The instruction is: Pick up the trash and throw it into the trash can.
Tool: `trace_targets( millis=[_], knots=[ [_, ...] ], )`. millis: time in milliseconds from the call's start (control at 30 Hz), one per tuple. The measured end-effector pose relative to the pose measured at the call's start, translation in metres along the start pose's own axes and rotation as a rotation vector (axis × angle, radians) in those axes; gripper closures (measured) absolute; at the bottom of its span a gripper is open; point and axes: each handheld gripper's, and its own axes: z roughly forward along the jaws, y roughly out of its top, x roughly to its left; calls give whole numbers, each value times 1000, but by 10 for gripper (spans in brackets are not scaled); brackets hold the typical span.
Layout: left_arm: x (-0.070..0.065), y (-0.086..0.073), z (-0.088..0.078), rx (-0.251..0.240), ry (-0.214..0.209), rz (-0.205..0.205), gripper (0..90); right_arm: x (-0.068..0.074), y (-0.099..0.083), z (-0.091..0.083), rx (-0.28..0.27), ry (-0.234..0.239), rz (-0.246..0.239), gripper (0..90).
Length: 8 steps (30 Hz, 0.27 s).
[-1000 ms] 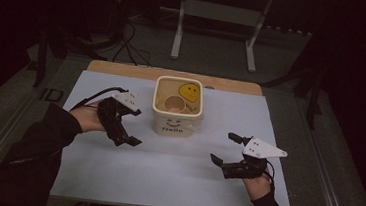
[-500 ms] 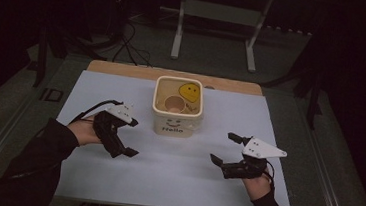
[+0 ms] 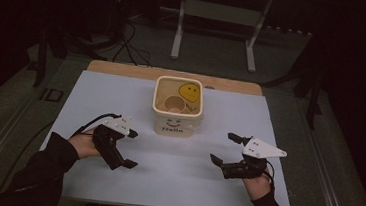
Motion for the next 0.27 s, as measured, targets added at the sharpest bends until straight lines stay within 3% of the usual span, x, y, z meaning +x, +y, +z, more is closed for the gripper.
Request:
trace_targets(
  millis=[167, 267],
  knots=[
    [-1, -8, 3, -63, -11, -18, 5, 0, 0, 0, 2, -1, 0, 95],
    [-1, -13, 4, -73, -13, -26, 5, 0, -1, 1, 6, 0, 2, 95]
  ],
)
